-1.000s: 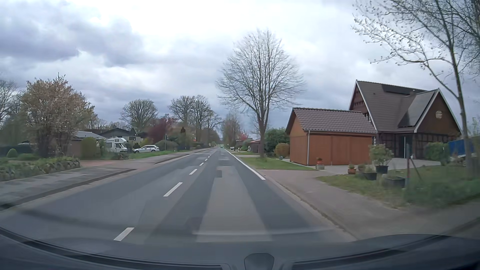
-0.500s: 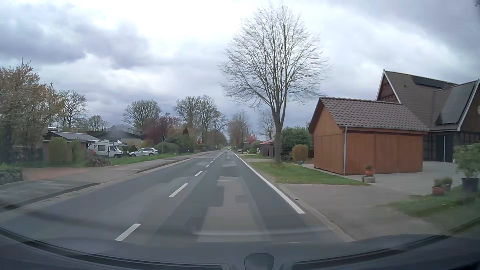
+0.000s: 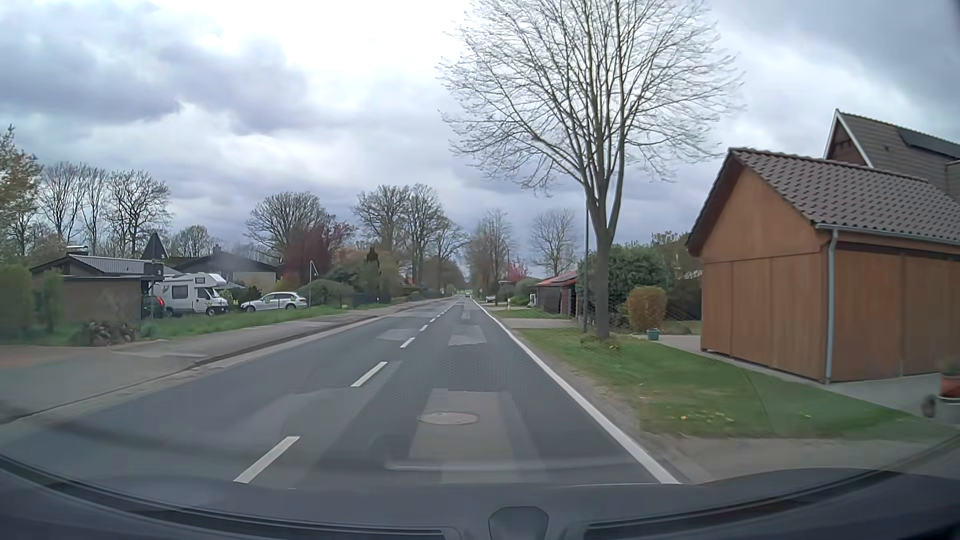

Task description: Follow the waypoints while adhering to traffic rules and regulations

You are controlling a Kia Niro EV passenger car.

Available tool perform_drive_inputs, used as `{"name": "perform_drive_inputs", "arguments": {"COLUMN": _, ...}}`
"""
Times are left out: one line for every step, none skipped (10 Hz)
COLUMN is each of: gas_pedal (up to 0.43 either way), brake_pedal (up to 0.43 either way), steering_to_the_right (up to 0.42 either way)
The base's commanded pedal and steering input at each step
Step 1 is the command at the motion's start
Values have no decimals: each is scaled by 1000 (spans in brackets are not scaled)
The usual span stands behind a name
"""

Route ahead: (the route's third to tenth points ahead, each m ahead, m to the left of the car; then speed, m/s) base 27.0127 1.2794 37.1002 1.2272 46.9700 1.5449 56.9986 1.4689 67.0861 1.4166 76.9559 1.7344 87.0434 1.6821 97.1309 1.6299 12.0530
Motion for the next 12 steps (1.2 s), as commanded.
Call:
{"name": "perform_drive_inputs", "arguments": {"gas_pedal": 110, "brake_pedal": 0, "steering_to_the_right": -9}}
{"name": "perform_drive_inputs", "arguments": {"gas_pedal": 110, "brake_pedal": 0, "steering_to_the_right": -9}}
{"name": "perform_drive_inputs", "arguments": {"gas_pedal": 110, "brake_pedal": 0, "steering_to_the_right": -8}}
{"name": "perform_drive_inputs", "arguments": {"gas_pedal": 110, "brake_pedal": 0, "steering_to_the_right": -7}}
{"name": "perform_drive_inputs", "arguments": {"gas_pedal": 110, "brake_pedal": 0, "steering_to_the_right": -2}}
{"name": "perform_drive_inputs", "arguments": {"gas_pedal": 110, "brake_pedal": 0, "steering_to_the_right": 0}}
{"name": "perform_drive_inputs", "arguments": {"gas_pedal": 110, "brake_pedal": 0, "steering_to_the_right": 0}}
{"name": "perform_drive_inputs", "arguments": {"gas_pedal": 110, "brake_pedal": 0, "steering_to_the_right": 0}}
{"name": "perform_drive_inputs", "arguments": {"gas_pedal": 110, "brake_pedal": 0, "steering_to_the_right": 0}}
{"name": "perform_drive_inputs", "arguments": {"gas_pedal": 110, "brake_pedal": 0, "steering_to_the_right": 0}}
{"name": "perform_drive_inputs", "arguments": {"gas_pedal": 110, "brake_pedal": 0, "steering_to_the_right": 0}}
{"name": "perform_drive_inputs", "arguments": {"gas_pedal": 87, "brake_pedal": 0, "steering_to_the_right": 0}}
